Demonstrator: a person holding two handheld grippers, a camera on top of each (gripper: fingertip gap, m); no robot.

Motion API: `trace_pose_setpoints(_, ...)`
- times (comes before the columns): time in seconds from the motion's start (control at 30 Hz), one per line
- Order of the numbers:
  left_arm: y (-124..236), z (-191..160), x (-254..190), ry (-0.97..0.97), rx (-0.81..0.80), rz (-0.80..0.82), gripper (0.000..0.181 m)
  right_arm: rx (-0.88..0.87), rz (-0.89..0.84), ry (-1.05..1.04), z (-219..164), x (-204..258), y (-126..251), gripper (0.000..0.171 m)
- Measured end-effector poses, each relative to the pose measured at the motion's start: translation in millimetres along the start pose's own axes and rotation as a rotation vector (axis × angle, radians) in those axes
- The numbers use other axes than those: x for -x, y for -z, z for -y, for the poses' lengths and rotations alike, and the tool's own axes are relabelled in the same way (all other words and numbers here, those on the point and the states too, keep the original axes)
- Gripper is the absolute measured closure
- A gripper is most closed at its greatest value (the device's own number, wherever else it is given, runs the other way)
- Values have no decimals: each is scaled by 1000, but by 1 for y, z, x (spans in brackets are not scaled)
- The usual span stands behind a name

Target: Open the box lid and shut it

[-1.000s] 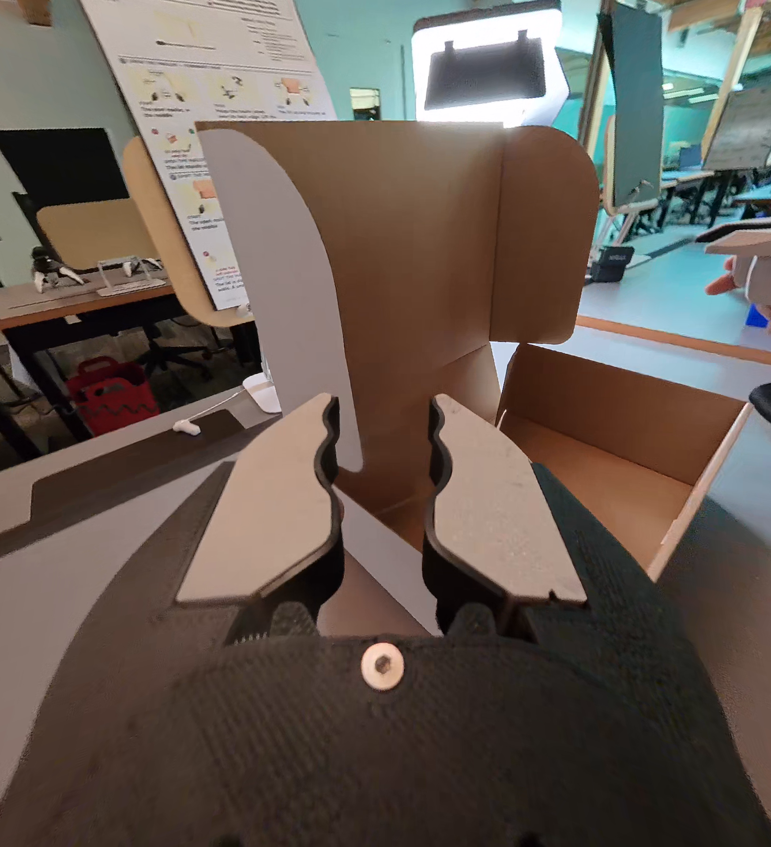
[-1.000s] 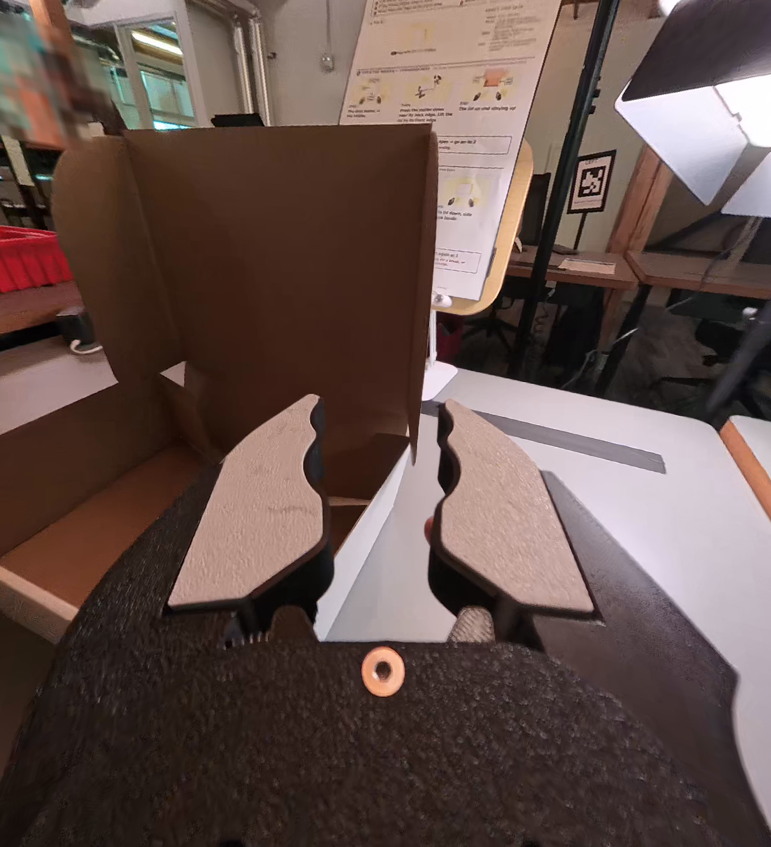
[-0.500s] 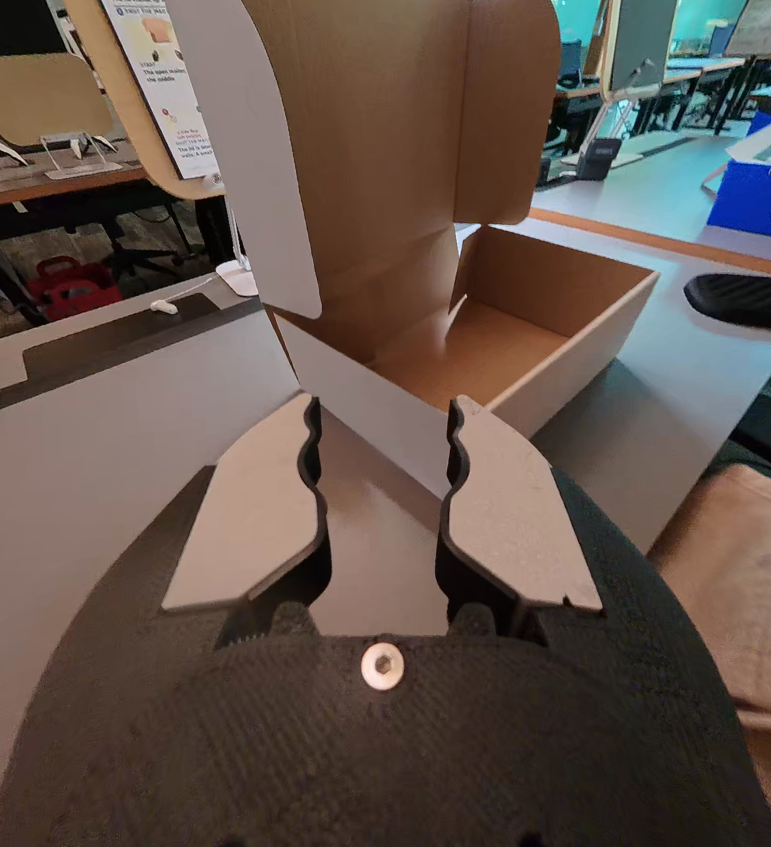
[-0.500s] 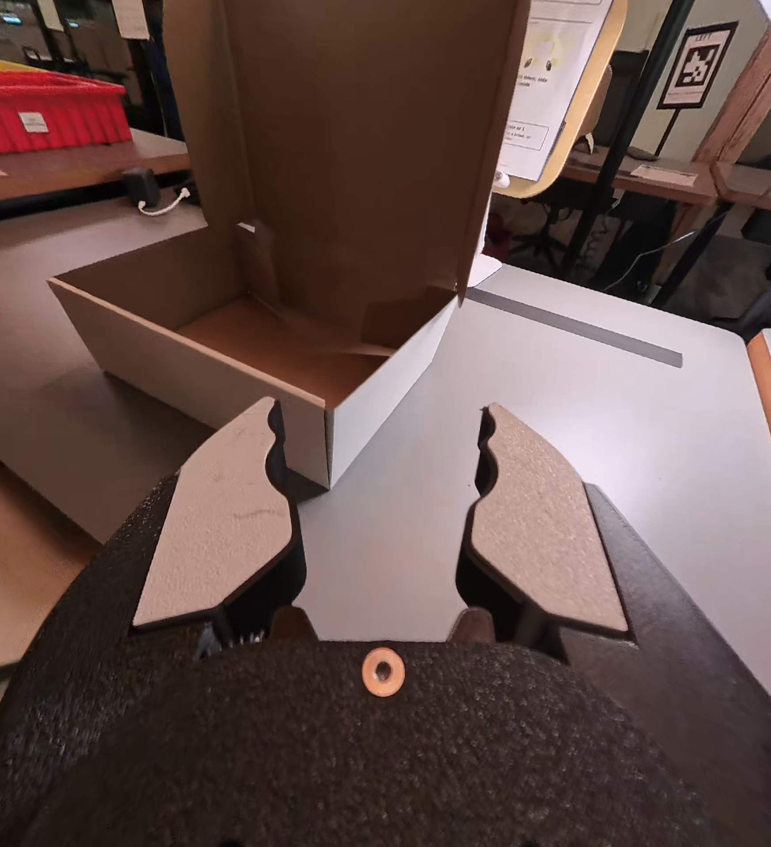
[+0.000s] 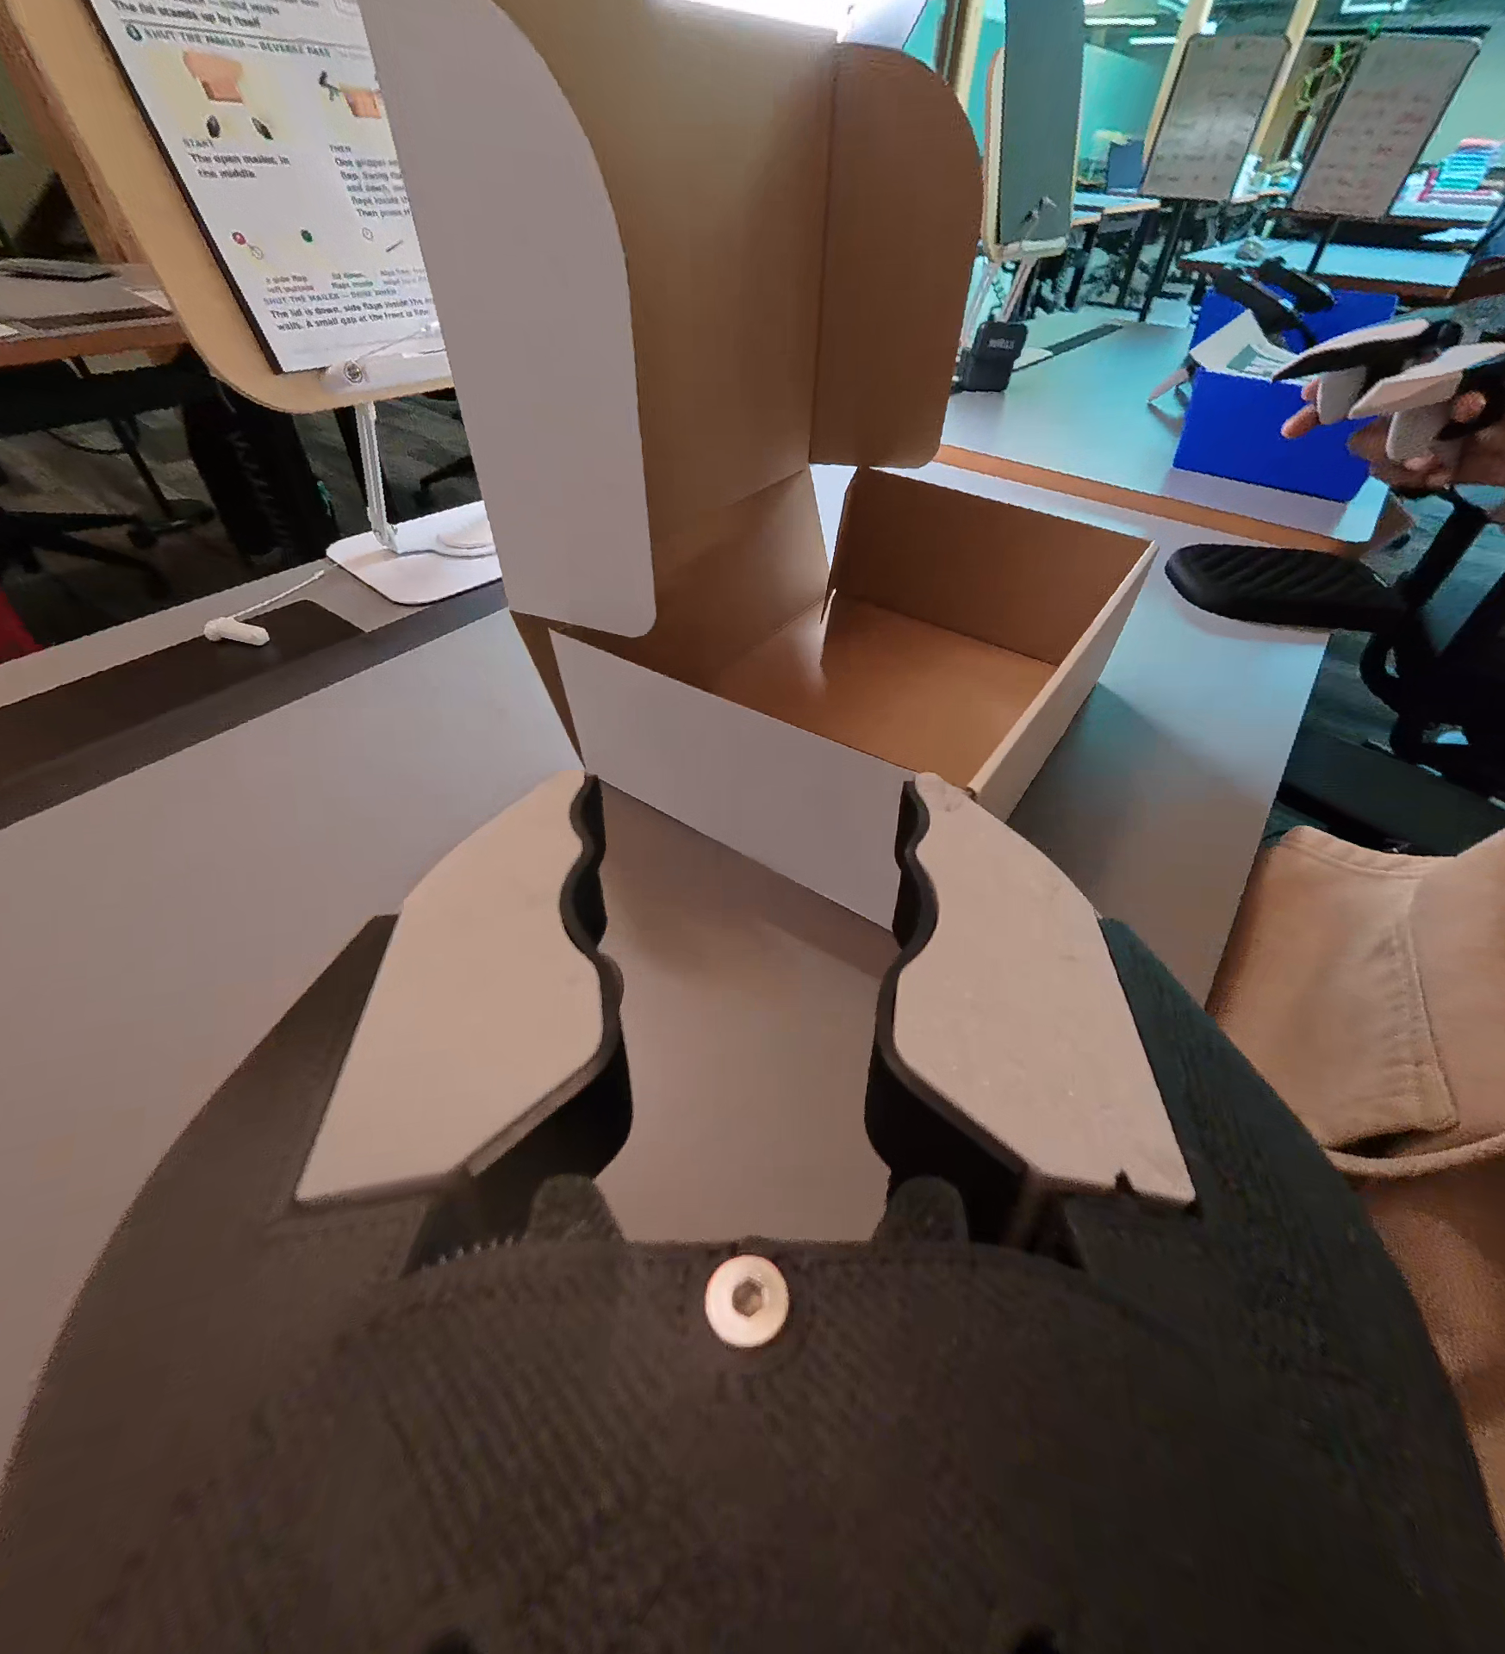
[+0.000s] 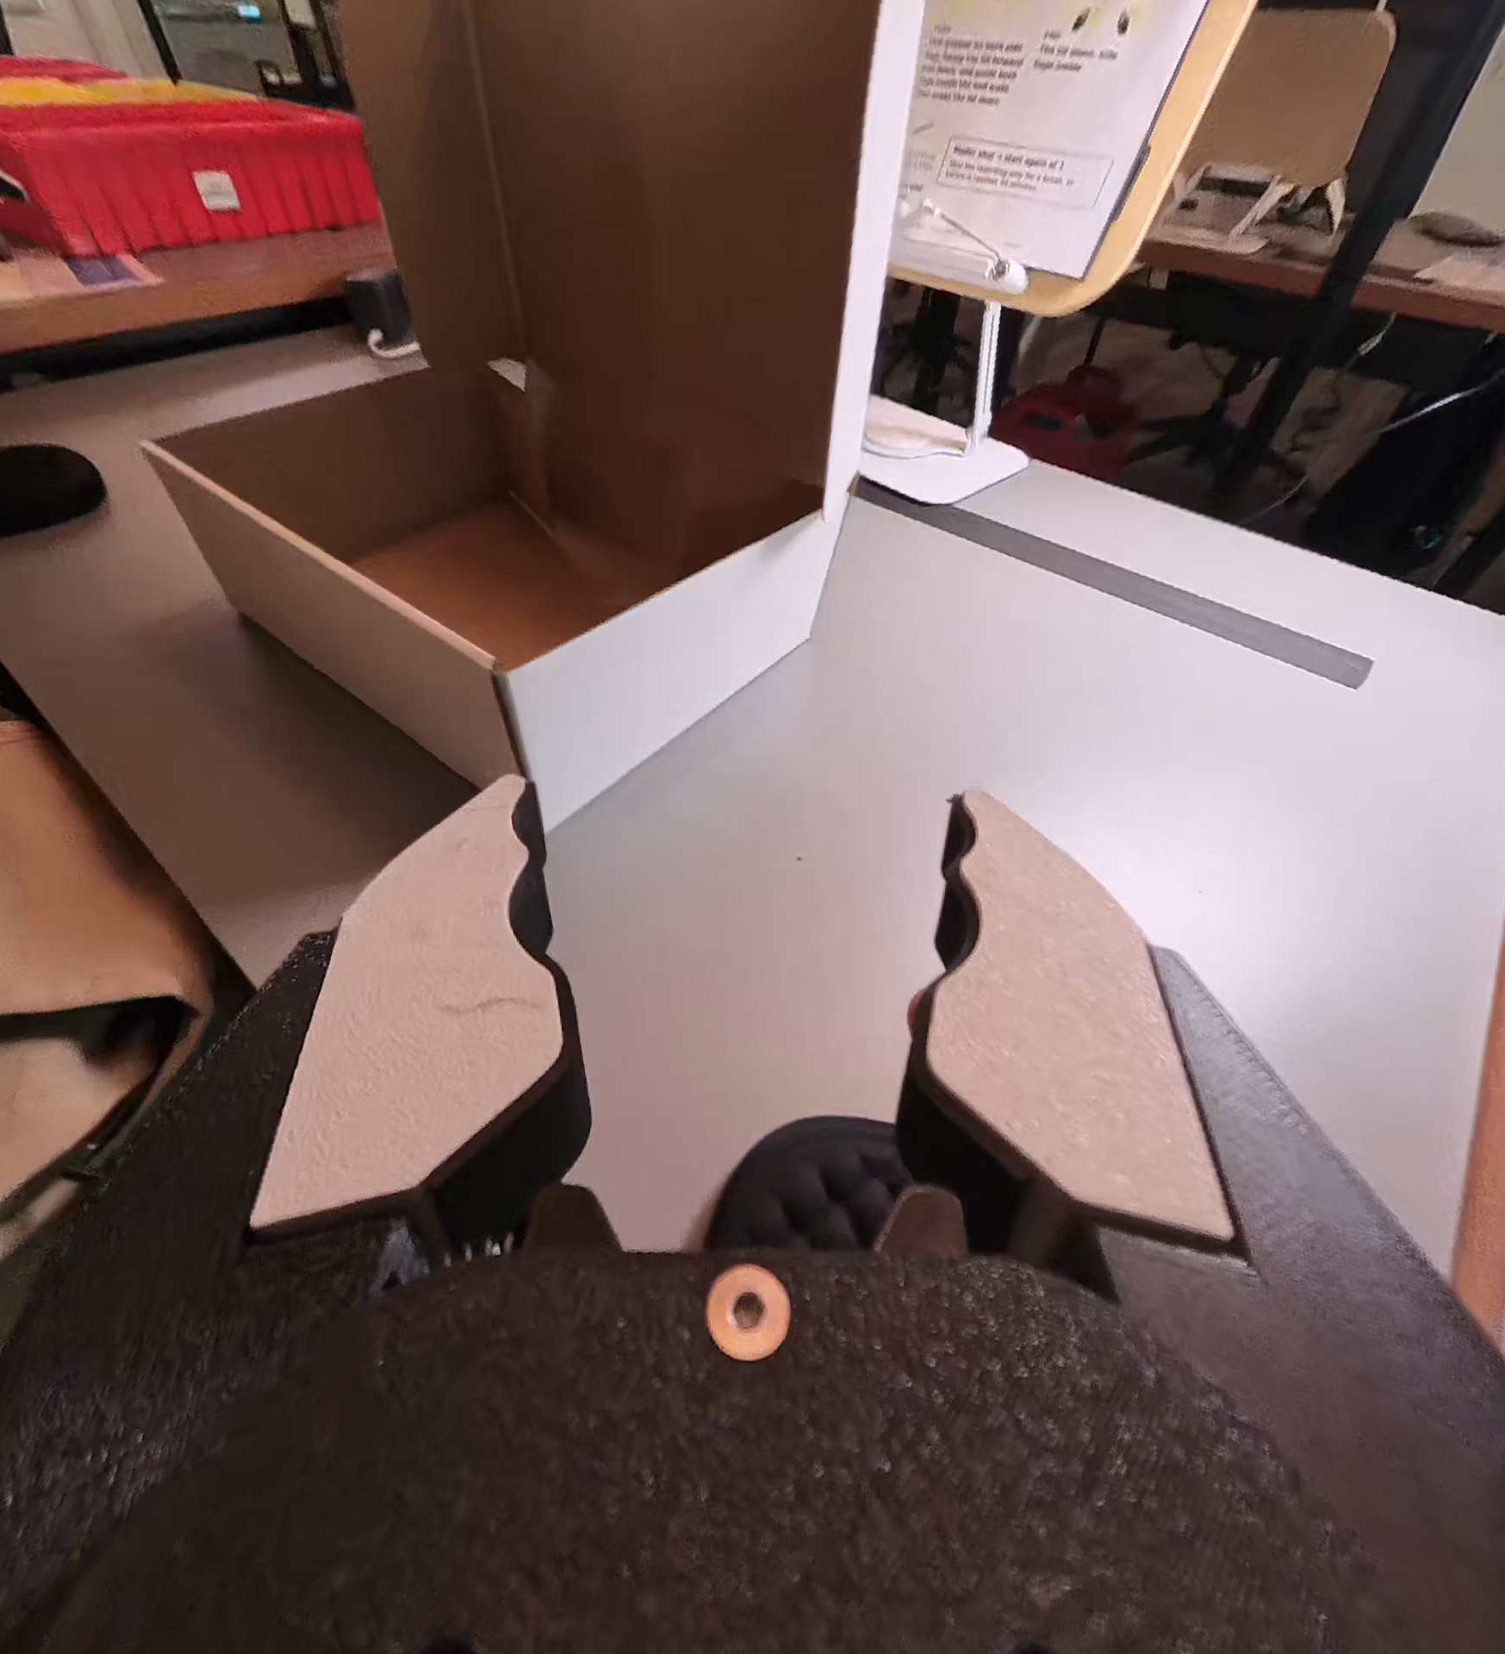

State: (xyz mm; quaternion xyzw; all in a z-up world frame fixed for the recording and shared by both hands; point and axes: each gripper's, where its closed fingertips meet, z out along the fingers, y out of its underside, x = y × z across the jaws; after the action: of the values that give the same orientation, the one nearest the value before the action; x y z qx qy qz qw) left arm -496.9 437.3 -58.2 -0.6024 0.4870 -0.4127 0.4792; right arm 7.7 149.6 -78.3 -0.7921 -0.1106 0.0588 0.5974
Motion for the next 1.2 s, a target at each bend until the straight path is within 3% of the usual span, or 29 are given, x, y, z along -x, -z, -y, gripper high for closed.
trace_pose_setpoints(0.37, -30, 5, 65, 43, 110, -27, 128, 143, 12, 55, 22, -65, -43, 80)
trace_pose_setpoints(0.8, -72, 22, 107, 31, 181, -18, 126, 159, 65, 72, 59, -94, -94, 85)
trace_pose_setpoints(1.2, -58, 24, 94, -8, 148, 5, 122, 110, 39, 79, 63, -85, -68, 82)
